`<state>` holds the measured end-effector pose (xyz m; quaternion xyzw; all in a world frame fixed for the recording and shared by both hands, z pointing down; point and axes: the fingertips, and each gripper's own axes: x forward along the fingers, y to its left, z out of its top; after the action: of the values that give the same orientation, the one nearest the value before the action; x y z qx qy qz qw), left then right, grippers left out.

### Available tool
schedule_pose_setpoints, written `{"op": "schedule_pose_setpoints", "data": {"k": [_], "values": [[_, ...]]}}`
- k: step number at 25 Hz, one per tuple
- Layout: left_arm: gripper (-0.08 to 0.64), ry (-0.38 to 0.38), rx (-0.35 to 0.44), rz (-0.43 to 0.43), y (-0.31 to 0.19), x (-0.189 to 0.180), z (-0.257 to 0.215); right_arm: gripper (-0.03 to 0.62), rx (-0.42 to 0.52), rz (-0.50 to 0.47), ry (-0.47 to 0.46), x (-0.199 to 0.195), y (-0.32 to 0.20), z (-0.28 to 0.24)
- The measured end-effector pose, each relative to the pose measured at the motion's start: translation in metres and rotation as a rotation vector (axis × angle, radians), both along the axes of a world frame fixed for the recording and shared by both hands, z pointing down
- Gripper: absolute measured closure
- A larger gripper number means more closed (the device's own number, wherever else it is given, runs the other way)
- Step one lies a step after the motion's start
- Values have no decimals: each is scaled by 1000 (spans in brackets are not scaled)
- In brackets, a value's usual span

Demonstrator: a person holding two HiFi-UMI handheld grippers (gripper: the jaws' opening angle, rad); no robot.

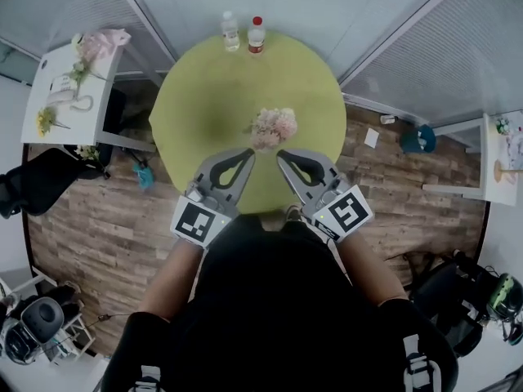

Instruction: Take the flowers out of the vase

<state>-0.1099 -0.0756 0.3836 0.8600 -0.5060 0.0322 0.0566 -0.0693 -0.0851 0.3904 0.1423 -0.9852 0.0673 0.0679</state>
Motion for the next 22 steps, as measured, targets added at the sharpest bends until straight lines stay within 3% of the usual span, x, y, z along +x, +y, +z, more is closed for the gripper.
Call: {"op": "schedule_pose_setpoints", "data": {"k": [11,22], "values": [[548,0,-69,162,-32,-40,41,572,-18,189,65,-36,-22,25],[546,-27,-99,259,-50,-49,85,572,-22,314,95,-44,-30,46]]}}
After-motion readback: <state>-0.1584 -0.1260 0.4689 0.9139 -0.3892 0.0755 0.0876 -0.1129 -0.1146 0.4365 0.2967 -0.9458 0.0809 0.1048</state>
